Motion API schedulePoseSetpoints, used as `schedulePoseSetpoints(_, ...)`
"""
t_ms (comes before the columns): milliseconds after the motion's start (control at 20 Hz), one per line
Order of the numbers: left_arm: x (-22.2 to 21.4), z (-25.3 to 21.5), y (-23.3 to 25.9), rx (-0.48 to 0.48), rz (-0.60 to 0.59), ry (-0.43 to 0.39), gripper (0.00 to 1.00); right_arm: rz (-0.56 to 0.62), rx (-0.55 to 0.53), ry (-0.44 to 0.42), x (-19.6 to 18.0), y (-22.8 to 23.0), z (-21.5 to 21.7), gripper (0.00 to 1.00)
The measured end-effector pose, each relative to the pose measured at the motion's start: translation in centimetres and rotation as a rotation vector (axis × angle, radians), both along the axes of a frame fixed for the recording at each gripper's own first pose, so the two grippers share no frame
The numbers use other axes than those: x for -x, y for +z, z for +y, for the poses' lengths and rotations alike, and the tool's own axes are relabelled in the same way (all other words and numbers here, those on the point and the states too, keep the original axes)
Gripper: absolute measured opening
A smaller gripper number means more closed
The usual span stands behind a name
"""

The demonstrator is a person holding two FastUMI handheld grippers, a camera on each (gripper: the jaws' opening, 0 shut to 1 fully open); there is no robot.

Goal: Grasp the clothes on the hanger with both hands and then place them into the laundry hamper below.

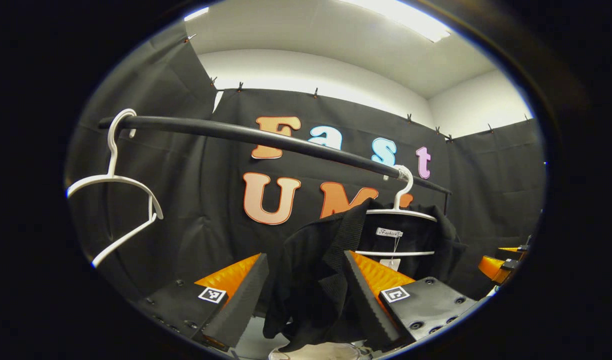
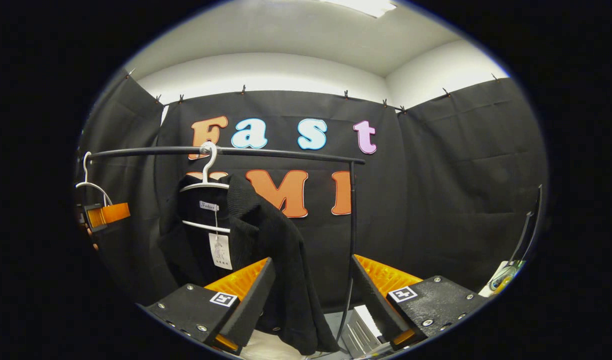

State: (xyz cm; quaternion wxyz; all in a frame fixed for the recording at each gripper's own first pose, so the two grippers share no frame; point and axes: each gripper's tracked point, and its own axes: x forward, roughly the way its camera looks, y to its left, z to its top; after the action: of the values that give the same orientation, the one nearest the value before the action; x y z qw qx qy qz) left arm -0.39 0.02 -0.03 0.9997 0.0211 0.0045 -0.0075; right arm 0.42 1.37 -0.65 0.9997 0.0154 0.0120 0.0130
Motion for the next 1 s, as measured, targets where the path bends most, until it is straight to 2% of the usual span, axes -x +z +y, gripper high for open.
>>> schedulePoseSetpoints(200, 0.1, -1.0, 0.1, -0.002, 0.006, -0.009, 0.96, -0.008, 0.016, -0.013, 0.2, 0.4, -1.3, 0.94)
schedulePoseSetpoints(400, 0.4, -1.4, 0.3, -0.003, 0.0, -0.013, 0.96, 0.001, -0.014, -0.002, 0.8, 0.1, -1.3, 0.94)
schedulePoseSetpoints(450, 0.5, -1.5, 0.4, -0.003, -0.003, -0.014, 0.96, 0.003, -0.016, -0.001, 0.8, 0.1, -1.2, 0.97)
schedulePoseSetpoints(550, 0.8, -1.2, 0.5, -0.004, -0.01, -0.004, 0.96, 0.008, -0.015, 0.013, 1.1, -0.1, -0.5, 0.94)
schedulePoseSetpoints(600, 0.9, -1.0, 0.5, -0.002, -0.008, 0.0, 0.93, 0.01, -0.015, 0.021, 1.3, -0.3, 0.0, 0.94)
schedulePoseSetpoints(650, 1.0, -0.9, 0.4, 0.002, -0.005, 0.004, 0.93, 0.014, -0.015, 0.029, 1.4, -0.5, 0.4, 1.0)
schedulePoseSetpoints(700, 1.1, -0.9, 0.2, 0.005, -0.002, 0.006, 0.96, 0.019, -0.016, 0.038, 1.6, -0.6, 1.0, 1.0)
schedulePoseSetpoints(750, 1.2, -0.8, 0.0, 0.006, 0.002, 0.009, 0.93, 0.026, -0.018, 0.047, 1.7, -0.9, 1.5, 1.0)
schedulePoseSetpoints(800, 1.4, -0.5, -0.1, 0.004, 0.006, 0.013, 0.96, 0.033, -0.021, 0.054, 1.7, -1.1, 2.0, 1.0)
schedulePoseSetpoints(1000, 1.6, 0.1, -0.4, -0.009, 0.012, 0.029, 0.96, 0.053, -0.041, 0.073, 1.7, -2.2, 3.8, 1.0)
